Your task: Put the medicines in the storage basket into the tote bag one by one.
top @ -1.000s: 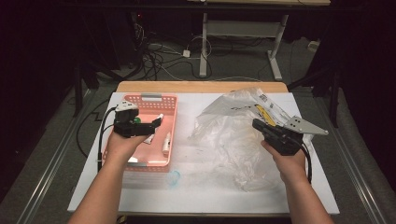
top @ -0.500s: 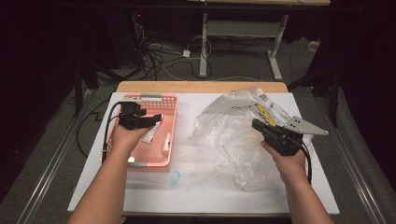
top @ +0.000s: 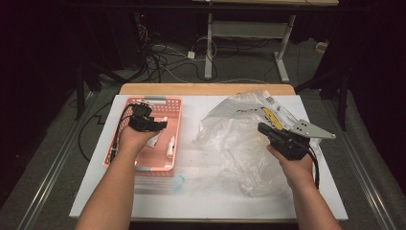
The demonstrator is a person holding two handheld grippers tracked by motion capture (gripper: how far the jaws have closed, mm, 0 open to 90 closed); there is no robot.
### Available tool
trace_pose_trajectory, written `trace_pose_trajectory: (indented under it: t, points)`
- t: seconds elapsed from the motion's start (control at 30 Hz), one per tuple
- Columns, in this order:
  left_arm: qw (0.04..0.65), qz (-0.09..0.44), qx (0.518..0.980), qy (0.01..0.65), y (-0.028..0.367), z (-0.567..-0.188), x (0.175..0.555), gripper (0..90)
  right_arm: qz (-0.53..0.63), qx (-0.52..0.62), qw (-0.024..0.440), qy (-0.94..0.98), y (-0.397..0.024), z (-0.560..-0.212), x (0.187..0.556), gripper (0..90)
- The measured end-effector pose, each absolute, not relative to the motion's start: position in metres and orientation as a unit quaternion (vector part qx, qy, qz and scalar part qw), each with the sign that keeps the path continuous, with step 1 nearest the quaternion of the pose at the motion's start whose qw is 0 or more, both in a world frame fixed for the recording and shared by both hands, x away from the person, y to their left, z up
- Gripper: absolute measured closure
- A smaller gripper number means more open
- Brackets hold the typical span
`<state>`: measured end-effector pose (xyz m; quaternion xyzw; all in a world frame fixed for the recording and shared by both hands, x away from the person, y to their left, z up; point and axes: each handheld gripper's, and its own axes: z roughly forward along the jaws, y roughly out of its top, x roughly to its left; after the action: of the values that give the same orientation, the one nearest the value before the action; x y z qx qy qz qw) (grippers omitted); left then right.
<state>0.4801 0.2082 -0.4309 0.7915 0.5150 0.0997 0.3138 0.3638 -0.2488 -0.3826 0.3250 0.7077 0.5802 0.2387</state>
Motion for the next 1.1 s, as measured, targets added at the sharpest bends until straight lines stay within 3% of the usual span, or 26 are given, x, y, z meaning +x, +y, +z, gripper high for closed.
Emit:
trace_pose_trajectory:
  t: [0.37,0.77,1.1]
  points:
    - [0.25,0.087,0.813,0.518,0.194,-0.445,0.494,39.3,0.579,0.325,0.238,0.708,-0.247,-0.383,0.364,90.0]
    - [0.233,0.078,0.807,0.537,0.195,-0.449,0.498,49.3,0.578,0.325,0.234,0.711,-0.247,-0.385,0.364,90.0]
    - [0.229,0.1,0.803,0.541,0.195,-0.448,0.497,48.5,0.578,0.325,0.235,0.711,-0.246,-0.385,0.363,90.0]
